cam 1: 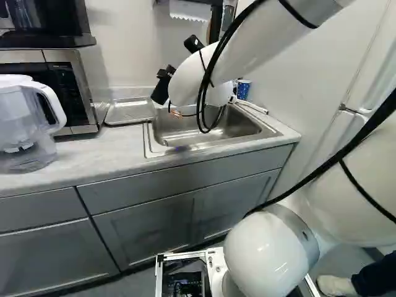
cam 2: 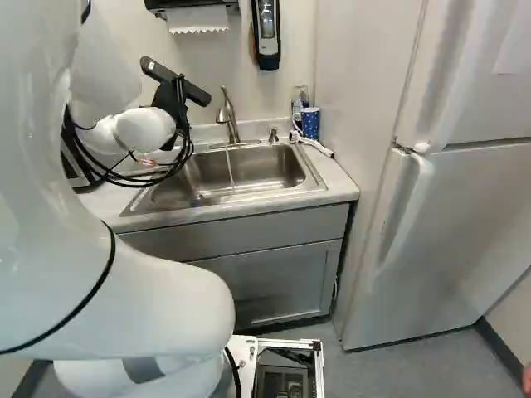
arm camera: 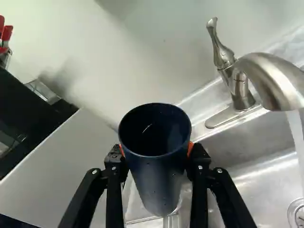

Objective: Rinse the cup and place it in the tray

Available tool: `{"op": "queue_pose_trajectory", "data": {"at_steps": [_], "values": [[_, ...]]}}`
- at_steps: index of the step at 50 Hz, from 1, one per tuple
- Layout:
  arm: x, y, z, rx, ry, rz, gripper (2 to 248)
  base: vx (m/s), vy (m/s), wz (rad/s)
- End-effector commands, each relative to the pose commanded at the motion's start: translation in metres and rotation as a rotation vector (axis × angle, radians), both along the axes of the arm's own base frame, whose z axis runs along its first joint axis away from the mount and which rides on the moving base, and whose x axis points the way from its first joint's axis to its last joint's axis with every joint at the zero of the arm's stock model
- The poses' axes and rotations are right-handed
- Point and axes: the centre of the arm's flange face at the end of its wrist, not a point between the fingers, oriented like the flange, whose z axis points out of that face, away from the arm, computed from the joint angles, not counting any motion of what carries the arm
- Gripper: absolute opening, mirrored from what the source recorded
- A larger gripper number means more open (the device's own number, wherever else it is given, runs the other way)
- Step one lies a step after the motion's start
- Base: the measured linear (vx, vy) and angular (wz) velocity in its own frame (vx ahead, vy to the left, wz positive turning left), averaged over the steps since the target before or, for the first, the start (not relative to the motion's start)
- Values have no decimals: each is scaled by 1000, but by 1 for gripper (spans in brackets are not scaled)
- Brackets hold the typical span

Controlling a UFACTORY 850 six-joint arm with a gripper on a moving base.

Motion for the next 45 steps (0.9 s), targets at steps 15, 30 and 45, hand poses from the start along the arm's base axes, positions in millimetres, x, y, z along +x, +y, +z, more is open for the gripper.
{"op": "queue_pose_trajectory", "data": {"at_steps": [15,30,45], "values": [[0,0,0,143,63,-23,126,0,0,0],[0,0,0,286,126,-45,126,0,0,0],[0,0,0,429,188,-68,126,0,0,0]]}}
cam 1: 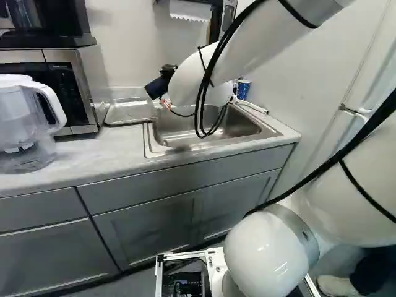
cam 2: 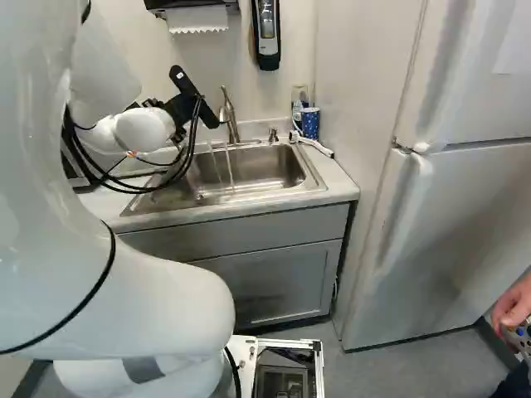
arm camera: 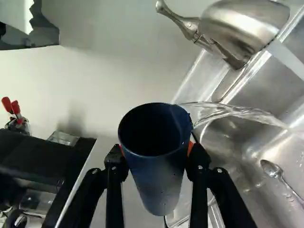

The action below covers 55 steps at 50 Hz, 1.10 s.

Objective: Rinse the cup and place it in the tray

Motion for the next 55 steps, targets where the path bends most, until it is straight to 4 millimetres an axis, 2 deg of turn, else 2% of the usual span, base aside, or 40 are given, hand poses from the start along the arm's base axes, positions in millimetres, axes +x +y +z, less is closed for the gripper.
{"op": "queue_pose_trajectory", "data": {"at_steps": [55], "values": [[0,0,0,524,230,-83,126,0,0,0]]}}
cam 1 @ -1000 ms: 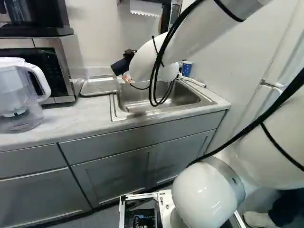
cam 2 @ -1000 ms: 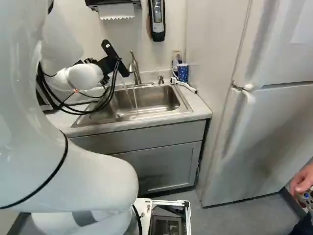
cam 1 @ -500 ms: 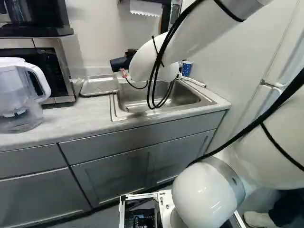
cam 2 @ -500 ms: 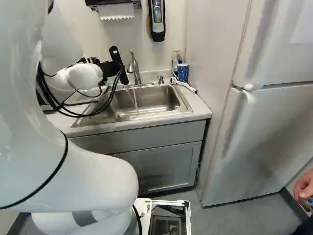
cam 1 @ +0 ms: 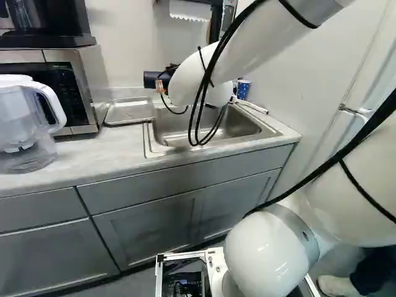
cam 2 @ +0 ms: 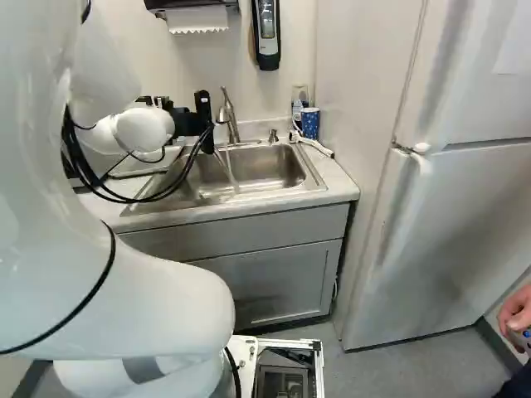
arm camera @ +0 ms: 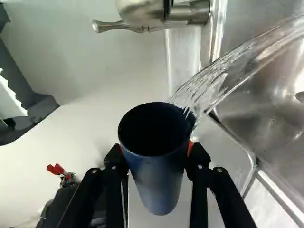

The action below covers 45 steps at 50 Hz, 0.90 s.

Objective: Rinse the cup and place it in the tray

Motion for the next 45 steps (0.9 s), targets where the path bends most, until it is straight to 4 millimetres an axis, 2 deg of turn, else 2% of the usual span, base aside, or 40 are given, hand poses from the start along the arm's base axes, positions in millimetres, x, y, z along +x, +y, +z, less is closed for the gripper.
{"op": "queue_pose_trajectory", "data": {"at_steps": [32,45], "values": [[0,0,0,305,134,-48,126,0,0,0],[0,0,0,305,134,-48,126,0,0,0]]}}
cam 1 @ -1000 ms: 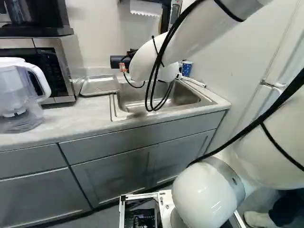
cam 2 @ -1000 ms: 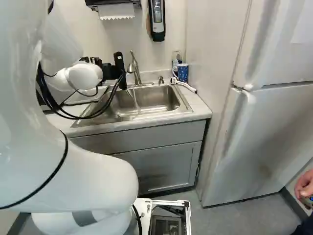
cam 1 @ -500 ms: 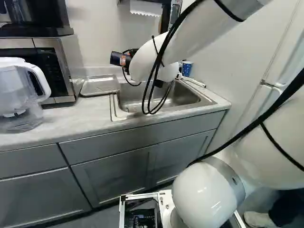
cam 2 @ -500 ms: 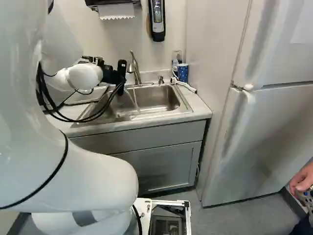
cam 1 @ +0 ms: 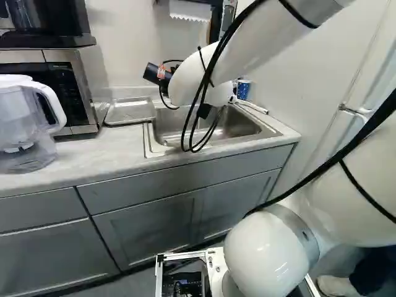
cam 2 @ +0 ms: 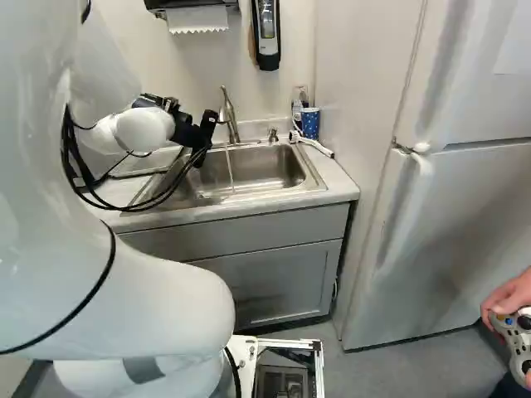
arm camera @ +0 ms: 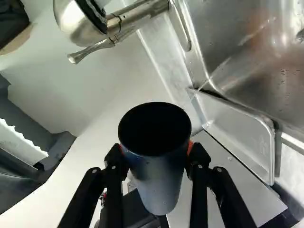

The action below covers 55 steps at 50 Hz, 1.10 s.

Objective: Rinse the cup and place it in the tray

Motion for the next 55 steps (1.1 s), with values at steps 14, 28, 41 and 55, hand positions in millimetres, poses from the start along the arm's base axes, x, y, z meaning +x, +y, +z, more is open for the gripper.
{"op": "queue_pose_trajectory", "data": {"at_steps": [14,28,41,55], "values": [[0,0,0,0,0,0,126,0,0,0],[0,0,0,-88,-39,14,126,0,0,0],[0,0,0,-210,-92,33,126,0,0,0],[0,0,0,-343,-151,54,126,0,0,0]]}}
